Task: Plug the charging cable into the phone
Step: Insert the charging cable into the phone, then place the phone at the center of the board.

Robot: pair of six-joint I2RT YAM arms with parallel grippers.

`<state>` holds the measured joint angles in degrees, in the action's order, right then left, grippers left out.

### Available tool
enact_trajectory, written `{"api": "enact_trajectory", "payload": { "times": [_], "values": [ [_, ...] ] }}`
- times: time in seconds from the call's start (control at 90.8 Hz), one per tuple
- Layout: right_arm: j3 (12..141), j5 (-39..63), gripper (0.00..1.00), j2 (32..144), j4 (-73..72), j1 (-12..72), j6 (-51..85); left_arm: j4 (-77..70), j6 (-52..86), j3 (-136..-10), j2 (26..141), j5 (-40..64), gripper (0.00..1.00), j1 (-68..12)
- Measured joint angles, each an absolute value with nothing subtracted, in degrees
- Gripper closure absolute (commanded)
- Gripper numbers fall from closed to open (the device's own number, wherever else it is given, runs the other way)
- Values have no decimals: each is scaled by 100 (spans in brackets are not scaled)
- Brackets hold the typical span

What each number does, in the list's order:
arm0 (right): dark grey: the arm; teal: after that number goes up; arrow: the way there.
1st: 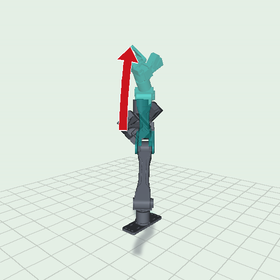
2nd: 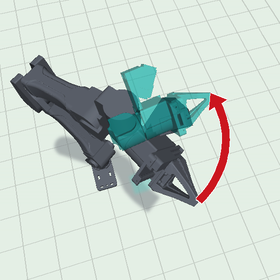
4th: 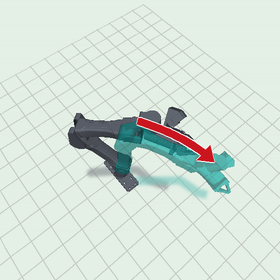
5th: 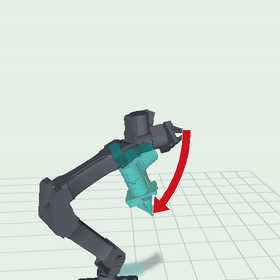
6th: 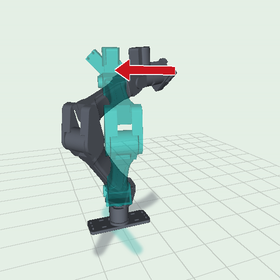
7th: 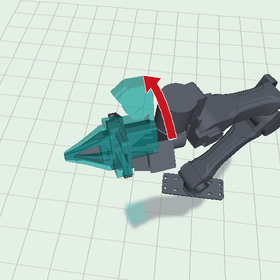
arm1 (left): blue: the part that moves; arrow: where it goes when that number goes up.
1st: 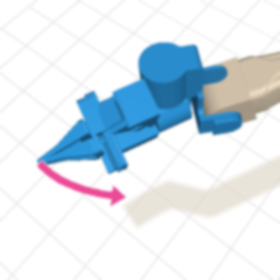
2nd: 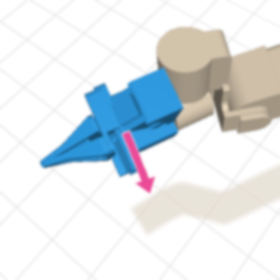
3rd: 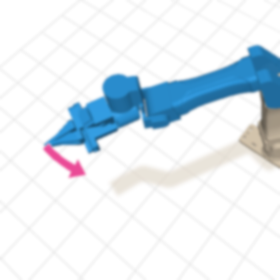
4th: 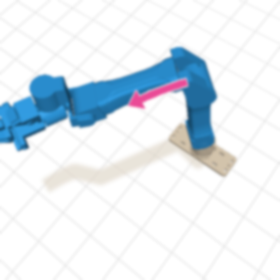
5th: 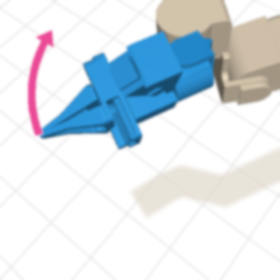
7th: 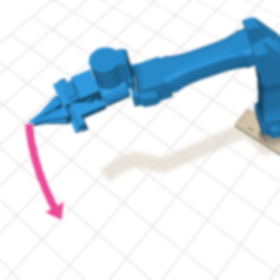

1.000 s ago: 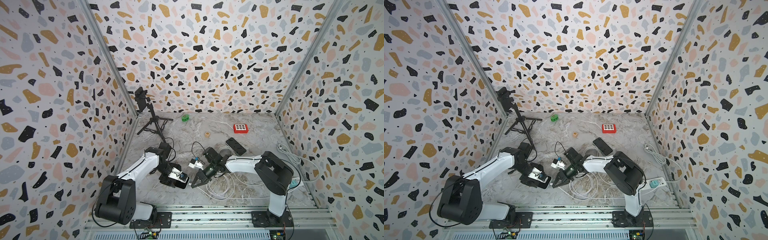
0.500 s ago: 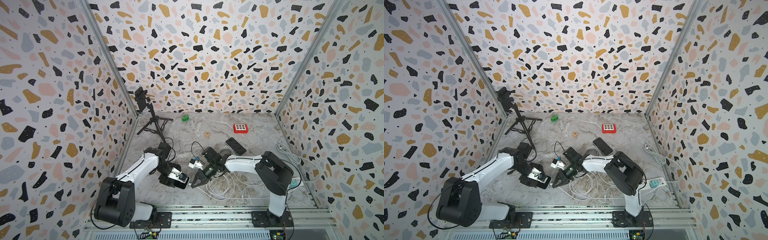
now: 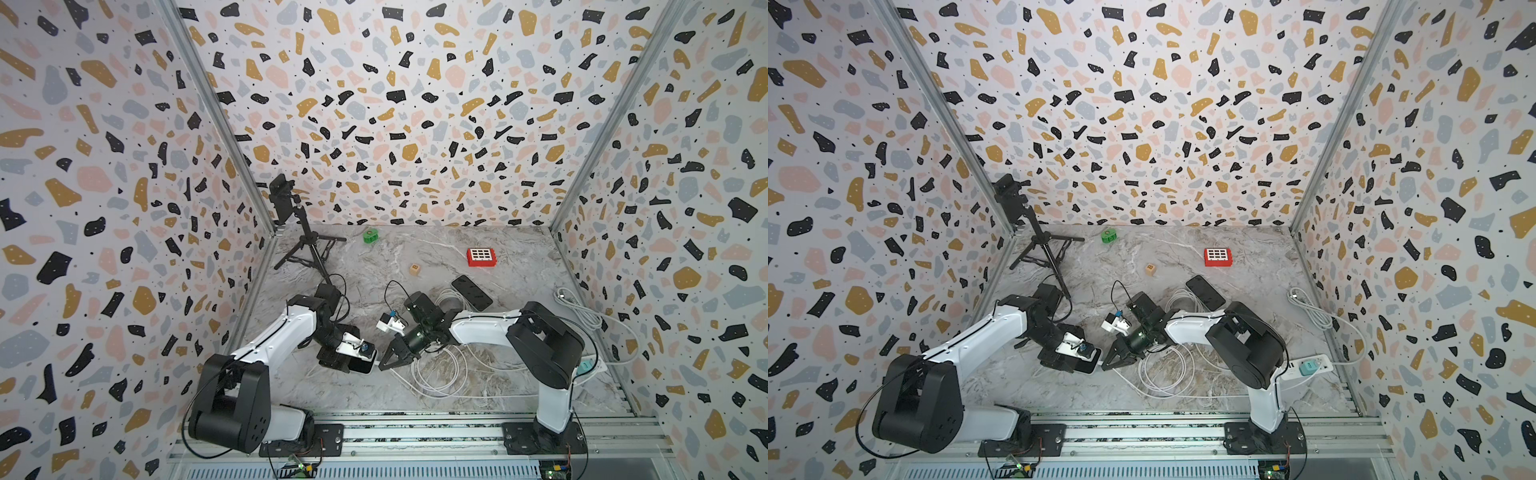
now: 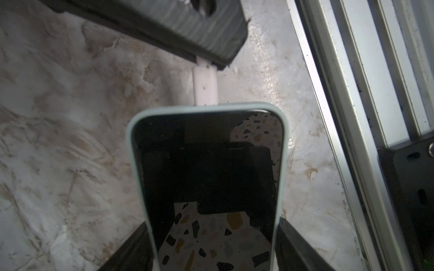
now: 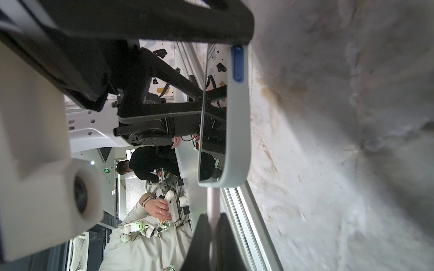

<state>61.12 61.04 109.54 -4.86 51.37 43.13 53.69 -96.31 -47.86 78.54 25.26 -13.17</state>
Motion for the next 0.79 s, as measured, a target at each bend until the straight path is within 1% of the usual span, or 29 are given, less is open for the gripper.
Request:
{"api": "enact_trajectory", "payload": {
  "times": [0.341, 0.507, 0.617, 0.727, 0.793],
  "values": [
    [6114, 6405, 100, 11472, -934, 5113, 4497, 5393, -9649, -4788, 7854, 2440, 28, -1280],
    [6128, 6267, 74, 11502, -786, 5043, 4265, 5271, -9642, -4755, 7854, 2493, 27, -1284],
    [6208, 5944, 64, 11426, -432, 4950, 3892, 5026, -9644, -4637, 7887, 2589, 27, -1334],
    [6228, 5666, 49, 11233, -38, 4742, 3533, 4897, -9662, -4541, 8117, 2593, 27, -1352],
    [6226, 5520, 44, 11078, 235, 4600, 3343, 4847, -9662, -4536, 8302, 2589, 25, -1319]
  ]
}}
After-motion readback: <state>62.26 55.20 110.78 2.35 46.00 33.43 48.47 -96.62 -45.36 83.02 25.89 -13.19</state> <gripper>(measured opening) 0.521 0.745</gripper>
